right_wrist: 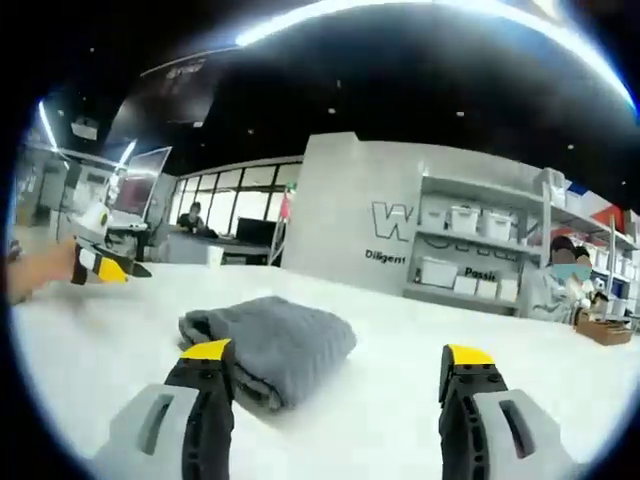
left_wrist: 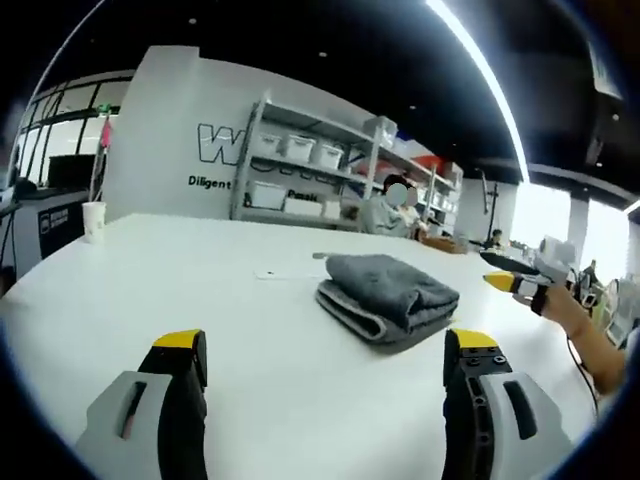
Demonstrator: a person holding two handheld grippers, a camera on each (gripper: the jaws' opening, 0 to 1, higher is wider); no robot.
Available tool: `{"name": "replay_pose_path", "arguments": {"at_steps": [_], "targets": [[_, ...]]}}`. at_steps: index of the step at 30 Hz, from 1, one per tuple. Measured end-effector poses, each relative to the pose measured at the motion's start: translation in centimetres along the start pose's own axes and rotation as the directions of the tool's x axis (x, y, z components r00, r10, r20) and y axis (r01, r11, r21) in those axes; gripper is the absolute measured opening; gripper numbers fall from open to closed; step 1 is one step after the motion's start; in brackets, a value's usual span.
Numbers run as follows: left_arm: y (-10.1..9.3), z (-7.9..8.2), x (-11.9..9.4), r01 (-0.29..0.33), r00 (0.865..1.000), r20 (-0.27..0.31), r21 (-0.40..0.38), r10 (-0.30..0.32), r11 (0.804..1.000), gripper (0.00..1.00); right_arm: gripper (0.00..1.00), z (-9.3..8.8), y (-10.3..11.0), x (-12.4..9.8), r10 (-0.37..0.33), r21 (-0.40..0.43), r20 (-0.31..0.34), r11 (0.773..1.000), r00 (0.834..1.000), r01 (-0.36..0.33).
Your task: Open the folded towel by lifting each exposed corner and separating the folded layers until the towel lies flat within the target outline without major curled edges
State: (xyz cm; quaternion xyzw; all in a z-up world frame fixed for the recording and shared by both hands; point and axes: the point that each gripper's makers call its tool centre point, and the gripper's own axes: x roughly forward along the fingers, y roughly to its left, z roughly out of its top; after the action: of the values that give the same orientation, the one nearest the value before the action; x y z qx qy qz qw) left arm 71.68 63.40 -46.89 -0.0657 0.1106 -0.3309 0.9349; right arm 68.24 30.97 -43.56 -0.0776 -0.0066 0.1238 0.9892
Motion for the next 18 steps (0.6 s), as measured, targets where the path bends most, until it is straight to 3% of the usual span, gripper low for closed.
{"name": "replay_pose_path", "arguments": {"at_steps": [6,12,18], "targets": [[0.5,-0.8,0.0,-0.009,1.0,-0.029,-0.008,0.009,1.0,0.96,0.83,-0.9,-0.5,-0.1,-0.004,0.027,-0.024,1.0,1.0,0.004],[0.4,-1.4,-0.3,-0.029,0.998,-0.062,0.028,0.031,0.999,0.96,0.82,-2.1,1.2,0.1,0.041,-0.017,-0.089,0.999,0.995,-0.043],[0.8,-1.6,-0.3,-0.041,0.995,-0.084,0.057,0.046,0.998,0.95,0.8,-2.1,1.9,0.1,0.056,-0.042,-0.102,0.997,0.993,-0.06]]}}
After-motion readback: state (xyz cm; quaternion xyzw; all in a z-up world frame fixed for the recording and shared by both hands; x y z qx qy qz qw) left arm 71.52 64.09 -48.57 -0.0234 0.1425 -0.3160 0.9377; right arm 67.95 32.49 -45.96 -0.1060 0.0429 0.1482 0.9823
